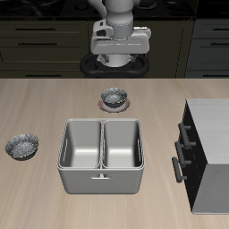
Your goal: Pick up the bowl on the plate and place it on top of the white cabinet
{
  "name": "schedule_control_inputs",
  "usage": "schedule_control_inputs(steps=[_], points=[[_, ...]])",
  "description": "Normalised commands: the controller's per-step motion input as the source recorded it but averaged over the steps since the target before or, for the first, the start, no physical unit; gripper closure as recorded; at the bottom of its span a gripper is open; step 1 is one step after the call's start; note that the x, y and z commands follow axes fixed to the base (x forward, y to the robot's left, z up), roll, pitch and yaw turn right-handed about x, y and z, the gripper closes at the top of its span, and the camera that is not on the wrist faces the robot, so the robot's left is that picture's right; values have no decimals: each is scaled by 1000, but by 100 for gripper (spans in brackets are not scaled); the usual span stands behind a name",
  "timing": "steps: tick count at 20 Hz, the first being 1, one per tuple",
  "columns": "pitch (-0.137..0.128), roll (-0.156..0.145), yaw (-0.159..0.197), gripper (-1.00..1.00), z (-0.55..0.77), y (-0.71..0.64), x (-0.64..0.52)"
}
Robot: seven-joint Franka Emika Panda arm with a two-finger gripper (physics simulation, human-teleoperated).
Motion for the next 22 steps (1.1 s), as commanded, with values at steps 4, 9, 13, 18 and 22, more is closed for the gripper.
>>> schedule_control_inputs(steps=[4, 9, 13, 18, 22], points=[[-9, 32, 14, -100, -91, 198, -249], [-5, 13, -8, -100, -35, 39, -157], [-13, -14, 7, -100, -20, -41, -22], [33, -3, 29, -100, -229, 15, 69], [30, -12, 10, -100, -239, -41, 59]])
